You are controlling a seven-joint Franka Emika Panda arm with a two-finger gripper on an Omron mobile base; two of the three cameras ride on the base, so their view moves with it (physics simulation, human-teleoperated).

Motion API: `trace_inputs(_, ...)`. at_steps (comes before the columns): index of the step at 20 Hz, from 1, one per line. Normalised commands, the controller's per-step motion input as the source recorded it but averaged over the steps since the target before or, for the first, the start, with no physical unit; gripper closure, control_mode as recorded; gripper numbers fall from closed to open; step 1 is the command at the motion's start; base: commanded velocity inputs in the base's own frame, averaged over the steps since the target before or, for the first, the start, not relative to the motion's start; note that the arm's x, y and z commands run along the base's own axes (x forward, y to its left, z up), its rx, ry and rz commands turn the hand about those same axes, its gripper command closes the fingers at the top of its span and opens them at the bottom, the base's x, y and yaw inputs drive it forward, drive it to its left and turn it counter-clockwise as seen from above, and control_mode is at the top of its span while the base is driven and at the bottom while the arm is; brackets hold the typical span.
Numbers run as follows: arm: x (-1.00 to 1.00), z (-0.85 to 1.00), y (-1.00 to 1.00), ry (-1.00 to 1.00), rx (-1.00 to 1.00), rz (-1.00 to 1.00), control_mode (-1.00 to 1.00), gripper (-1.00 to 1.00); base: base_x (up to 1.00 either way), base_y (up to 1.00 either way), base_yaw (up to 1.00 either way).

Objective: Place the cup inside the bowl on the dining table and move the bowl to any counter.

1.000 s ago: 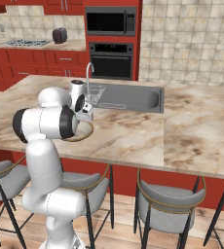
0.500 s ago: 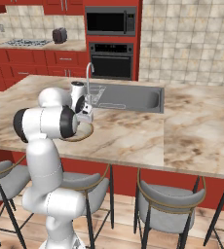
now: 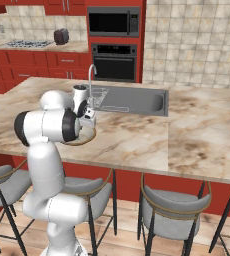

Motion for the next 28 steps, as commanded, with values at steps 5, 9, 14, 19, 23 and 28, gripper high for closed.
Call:
trace_inputs(5, 0.00, -0.10, 0.00, 0.00, 0.00, 0.00, -1.00, 1.00, 0.00, 0.00, 0.00)
trace_inputs(9, 0.00, -0.10, 0.00, 0.00, 0.00, 0.00, -1.00, 1.00, 0.00, 0.00, 0.00)
trace_inputs(14, 0.00, -0.10, 0.00, 0.00, 0.00, 0.00, -1.00, 1.00, 0.00, 0.00, 0.00)
trace_inputs(19, 0.00, -0.08, 0.00, 0.00, 0.00, 0.00, -1.00, 1.00, 0.00, 0.00, 0.00)
trace_inputs(23, 0.00, -0.08, 0.00, 0.00, 0.00, 0.00, -1.00, 1.00, 0.00, 0.00, 0.00)
trace_inputs(28, 0.00, -0.07, 0.00, 0.00, 0.00, 0.00, -1.00, 1.00, 0.00, 0.00, 0.00)
